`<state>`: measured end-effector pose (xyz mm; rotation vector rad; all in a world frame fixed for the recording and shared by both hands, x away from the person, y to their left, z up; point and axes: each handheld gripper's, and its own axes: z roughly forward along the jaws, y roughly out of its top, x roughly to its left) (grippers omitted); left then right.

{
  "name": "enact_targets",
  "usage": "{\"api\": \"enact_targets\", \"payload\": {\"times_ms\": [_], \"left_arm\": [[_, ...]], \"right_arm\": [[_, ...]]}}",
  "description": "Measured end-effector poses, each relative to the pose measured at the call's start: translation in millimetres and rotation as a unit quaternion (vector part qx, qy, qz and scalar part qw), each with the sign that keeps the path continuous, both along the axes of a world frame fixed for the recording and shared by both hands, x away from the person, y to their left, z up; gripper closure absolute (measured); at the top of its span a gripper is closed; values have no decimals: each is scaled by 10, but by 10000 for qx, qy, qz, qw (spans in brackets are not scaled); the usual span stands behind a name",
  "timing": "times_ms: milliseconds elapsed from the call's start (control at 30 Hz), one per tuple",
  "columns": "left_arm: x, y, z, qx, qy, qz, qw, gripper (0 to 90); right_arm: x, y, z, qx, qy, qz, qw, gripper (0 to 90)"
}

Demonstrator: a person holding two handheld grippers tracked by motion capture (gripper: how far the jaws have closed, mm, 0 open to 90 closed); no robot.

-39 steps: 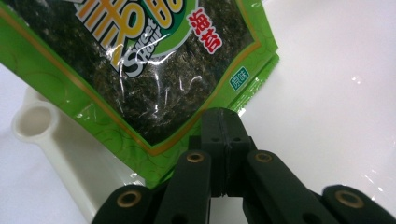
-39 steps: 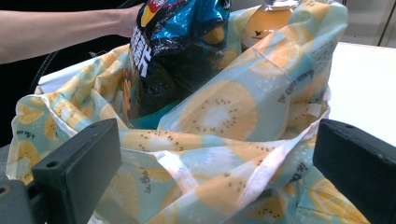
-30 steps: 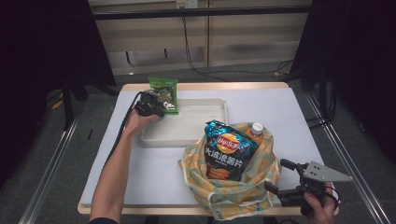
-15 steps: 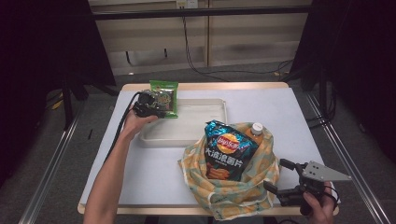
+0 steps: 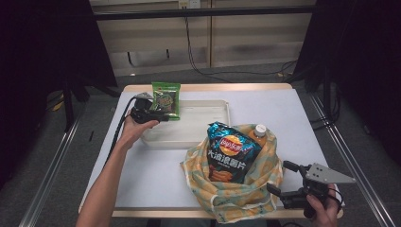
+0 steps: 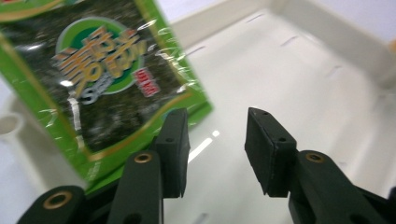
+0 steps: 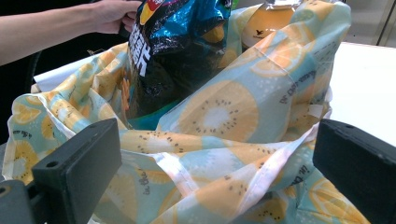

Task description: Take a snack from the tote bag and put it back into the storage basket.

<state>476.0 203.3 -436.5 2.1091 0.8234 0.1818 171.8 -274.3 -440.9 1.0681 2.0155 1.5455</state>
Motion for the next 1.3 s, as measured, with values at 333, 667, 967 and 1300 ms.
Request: {"api": "enact_targets", "payload": {"times_ms": [333,667,967,1300], "left_arm": [[-358,13,94,-532,-222,-336,9978,481],[-705,70,188,-824,-407,-405,9950,373],[-981,47,207,-1089,-565,-506,9912,348],[-1285,-159,293,-1173,-740,-863,9866,302]], "right_arm": [[-2,-22,8,6,-22,-98,9999,6],[21,-4,9,32,-21,-58,10000,6],[-8,-22,14,12,-41,-60,10000,6],[-13,-16,17,-21,-55,-74,10000,6]]}}
